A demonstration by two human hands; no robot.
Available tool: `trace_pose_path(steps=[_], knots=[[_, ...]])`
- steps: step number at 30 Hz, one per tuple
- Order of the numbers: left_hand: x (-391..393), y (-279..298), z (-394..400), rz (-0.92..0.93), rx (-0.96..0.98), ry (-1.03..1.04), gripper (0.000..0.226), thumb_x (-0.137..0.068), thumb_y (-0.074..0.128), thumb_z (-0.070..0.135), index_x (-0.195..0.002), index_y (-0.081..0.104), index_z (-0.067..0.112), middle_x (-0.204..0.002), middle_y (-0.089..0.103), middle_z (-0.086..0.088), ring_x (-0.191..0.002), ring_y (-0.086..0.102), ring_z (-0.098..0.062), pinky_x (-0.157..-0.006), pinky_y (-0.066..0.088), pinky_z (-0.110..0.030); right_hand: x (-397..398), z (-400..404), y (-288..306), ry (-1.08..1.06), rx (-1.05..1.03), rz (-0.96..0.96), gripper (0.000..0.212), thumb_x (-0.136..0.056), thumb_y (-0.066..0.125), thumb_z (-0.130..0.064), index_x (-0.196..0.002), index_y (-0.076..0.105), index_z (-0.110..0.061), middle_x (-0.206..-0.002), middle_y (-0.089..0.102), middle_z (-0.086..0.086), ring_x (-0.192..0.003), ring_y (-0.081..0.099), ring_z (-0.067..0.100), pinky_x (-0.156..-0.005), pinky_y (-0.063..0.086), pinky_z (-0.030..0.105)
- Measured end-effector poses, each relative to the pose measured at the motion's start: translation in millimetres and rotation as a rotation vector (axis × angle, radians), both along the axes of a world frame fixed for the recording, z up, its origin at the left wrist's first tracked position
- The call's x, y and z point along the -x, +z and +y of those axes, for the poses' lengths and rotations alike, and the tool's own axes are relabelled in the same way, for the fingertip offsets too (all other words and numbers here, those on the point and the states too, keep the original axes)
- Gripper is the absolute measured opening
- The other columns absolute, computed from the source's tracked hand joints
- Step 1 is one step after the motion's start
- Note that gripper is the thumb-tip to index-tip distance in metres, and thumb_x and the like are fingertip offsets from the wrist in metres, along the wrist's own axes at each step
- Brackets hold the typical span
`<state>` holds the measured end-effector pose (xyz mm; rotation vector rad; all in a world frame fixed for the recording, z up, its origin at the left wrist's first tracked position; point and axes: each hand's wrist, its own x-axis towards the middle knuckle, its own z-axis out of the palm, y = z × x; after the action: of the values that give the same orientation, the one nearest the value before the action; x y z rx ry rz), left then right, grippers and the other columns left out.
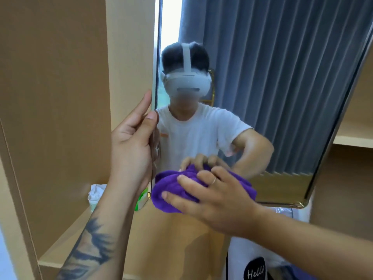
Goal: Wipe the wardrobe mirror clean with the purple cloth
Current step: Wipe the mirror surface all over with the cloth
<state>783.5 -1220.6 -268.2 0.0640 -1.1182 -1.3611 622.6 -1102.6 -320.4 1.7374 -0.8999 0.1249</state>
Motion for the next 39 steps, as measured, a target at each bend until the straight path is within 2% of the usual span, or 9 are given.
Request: trace_pose_path(steps=[8, 13, 17, 23, 27, 30, 32, 35, 39], knots=[[-7.7, 4.1, 1.8, 0.041, -0.005, -0.185, 0.035, -0.105, 0.056, 0.004, -0.119, 0.077, 0.028, -0.107, 0.08, -0.006, -0.09, 0.076, -0.01, -0.075, 0.06, -0.02, -10.1, -25.0, 73.7, 0.015, 0.352, -0.384, 0.044, -0.099, 0.062, -0.025, -0.143, 0.063, -0.028, -0.127, 0.066, 0.016, -0.095, 0.059, 0.039, -0.077, 0.039, 0.045], [-9.5, 7.9, 1.0, 0.038, -0.043, -0.158, 0.037, -0.101, 0.06, 0.005, -0.108, 0.083, 0.034, -0.107, 0.079, 0.006, -0.092, 0.071, 0.003, -0.079, 0.054, -0.011, -16.2, -11.0, -13.3, -0.018, -0.009, -0.082, 0.042, -0.105, 0.045, -0.023, -0.142, 0.062, -0.032, -0.12, 0.07, 0.007, -0.079, 0.061, 0.027, -0.068, 0.049, 0.039], [-13.9, 8.9, 1.6, 0.017, -0.063, -0.182, 0.036, -0.1, 0.061, 0.006, -0.106, 0.083, 0.034, -0.115, 0.075, 0.008, -0.086, 0.072, 0.004, -0.074, 0.054, -0.009, -8.2, -14.4, 21.5, 0.058, -0.001, 0.014, 0.039, -0.102, 0.057, -0.025, -0.14, 0.063, -0.033, -0.118, 0.07, 0.005, -0.084, 0.062, 0.027, -0.07, 0.049, 0.041], [-20.5, 8.3, -7.4, -0.046, -0.042, -0.254, 0.037, -0.098, 0.063, 0.005, -0.113, 0.082, 0.033, -0.108, 0.077, -0.004, -0.08, 0.069, -0.008, -0.07, 0.059, -0.017, -14.8, -29.7, 57.3, 0.051, 0.288, -0.324, 0.041, -0.1, 0.059, -0.022, -0.139, 0.066, -0.029, -0.124, 0.068, 0.015, -0.091, 0.053, 0.035, -0.077, 0.039, 0.046], [-23.5, 8.9, -11.5, -0.118, -0.051, -0.234, 0.038, -0.088, 0.073, 0.02, -0.122, 0.078, 0.036, -0.112, 0.058, -0.009, -0.089, 0.047, -0.02, -0.083, 0.053, -0.025, -23.3, -13.7, -12.6, 0.012, -0.007, -0.057, 0.043, -0.1, 0.056, -0.024, -0.142, 0.062, -0.031, -0.121, 0.069, 0.01, -0.082, 0.061, 0.03, -0.071, 0.049, 0.041], [-24.5, 8.9, -10.5, -0.125, -0.046, -0.242, 0.039, -0.086, 0.074, 0.023, -0.121, 0.078, 0.038, -0.107, 0.048, -0.009, -0.09, 0.045, -0.024, -0.086, 0.048, -0.026, -19.7, -14.6, 13.4, 0.026, -0.047, 0.016, 0.04, -0.103, 0.052, -0.024, -0.141, 0.061, -0.032, -0.121, 0.068, 0.007, -0.086, 0.063, 0.029, -0.072, 0.051, 0.041], [-25.0, 9.1, -10.3, -0.101, -0.047, -0.283, 0.039, -0.086, 0.072, 0.019, -0.121, 0.078, 0.034, -0.091, 0.06, -0.002, -0.077, 0.059, -0.013, -0.071, 0.056, -0.019, -17.1, -19.8, 56.6, 0.076, 0.094, -0.047, 0.037, -0.102, 0.06, -0.023, -0.139, 0.066, -0.028, -0.121, 0.069, 0.013, -0.088, 0.065, 0.035, -0.073, 0.051, 0.044], [-25.6, 8.8, -8.5, -0.067, -0.045, -0.301, 0.036, -0.089, 0.07, 0.014, -0.12, 0.079, 0.03, -0.107, 0.08, -0.003, -0.079, 0.075, -0.007, -0.068, 0.06, -0.019, -5.5, -21.2, 122.3, 0.032, 0.359, -0.335, 0.053, -0.091, 0.073, -0.022, -0.143, 0.062, -0.027, -0.127, 0.064, 0.019, -0.093, 0.059, 0.041, -0.074, 0.044, 0.048], [-24.3, 8.3, -1.5, -0.029, -0.07, -0.273, 0.033, -0.088, 0.071, 0.015, -0.115, 0.081, 0.032, -0.103, 0.079, -0.005, -0.072, 0.071, -0.003, -0.065, 0.058, -0.017, -15.8, -17.5, 75.7, 0.056, 0.277, -0.279, 0.041, -0.097, 0.069, -0.023, -0.137, 0.068, -0.024, -0.121, 0.069, 0.021, -0.093, 0.063, 0.041, -0.075, 0.047, 0.047]])
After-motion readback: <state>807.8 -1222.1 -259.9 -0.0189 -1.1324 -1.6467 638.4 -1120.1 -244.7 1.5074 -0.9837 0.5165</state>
